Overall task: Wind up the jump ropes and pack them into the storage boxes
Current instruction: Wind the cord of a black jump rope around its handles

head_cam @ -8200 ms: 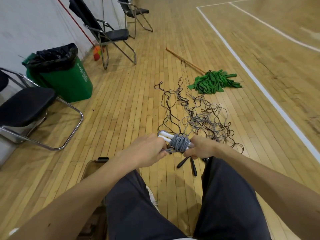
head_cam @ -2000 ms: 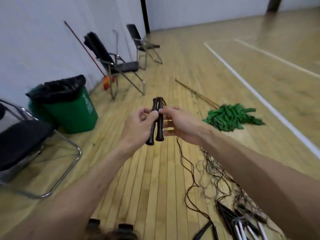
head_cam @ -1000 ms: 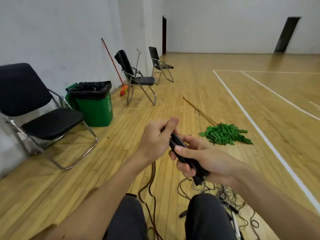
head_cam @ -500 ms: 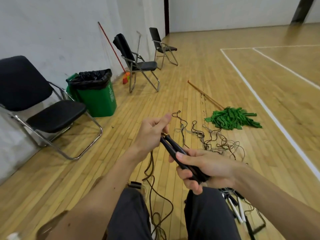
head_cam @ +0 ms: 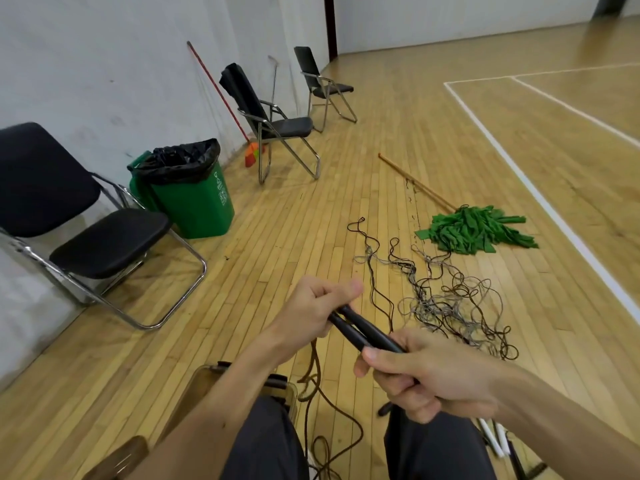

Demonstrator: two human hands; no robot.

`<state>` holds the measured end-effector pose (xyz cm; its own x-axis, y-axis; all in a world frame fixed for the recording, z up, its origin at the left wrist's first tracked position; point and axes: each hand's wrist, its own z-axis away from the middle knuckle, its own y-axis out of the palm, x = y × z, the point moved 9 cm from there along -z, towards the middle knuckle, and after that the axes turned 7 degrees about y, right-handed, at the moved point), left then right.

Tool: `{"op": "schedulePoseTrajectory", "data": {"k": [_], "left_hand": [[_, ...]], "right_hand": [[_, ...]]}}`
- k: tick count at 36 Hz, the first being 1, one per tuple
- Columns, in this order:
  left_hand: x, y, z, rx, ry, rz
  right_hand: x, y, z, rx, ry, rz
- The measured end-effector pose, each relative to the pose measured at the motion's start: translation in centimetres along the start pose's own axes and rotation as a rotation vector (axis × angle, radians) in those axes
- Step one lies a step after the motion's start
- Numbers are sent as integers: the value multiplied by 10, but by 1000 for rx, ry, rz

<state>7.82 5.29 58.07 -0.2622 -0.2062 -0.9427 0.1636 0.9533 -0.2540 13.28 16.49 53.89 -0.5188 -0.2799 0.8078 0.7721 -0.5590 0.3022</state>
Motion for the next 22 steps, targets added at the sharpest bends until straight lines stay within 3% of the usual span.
{"op": "schedulePoseTrajectory", "data": {"k": [8, 14, 18, 22], "left_hand": [[11, -29, -4, -208, 2, 26], [21, -26, -1, -170, -84, 68], [24, -16, -1, -131, -123, 422], [29, 0, -2, -190, -139, 808]], "right_hand": [[-4, -1, -12, 0, 41, -35], [-5, 2, -20, -69, 43, 64], [-1, 15, -25, 50, 15, -35], [11, 18, -26, 34, -48, -69]]}}
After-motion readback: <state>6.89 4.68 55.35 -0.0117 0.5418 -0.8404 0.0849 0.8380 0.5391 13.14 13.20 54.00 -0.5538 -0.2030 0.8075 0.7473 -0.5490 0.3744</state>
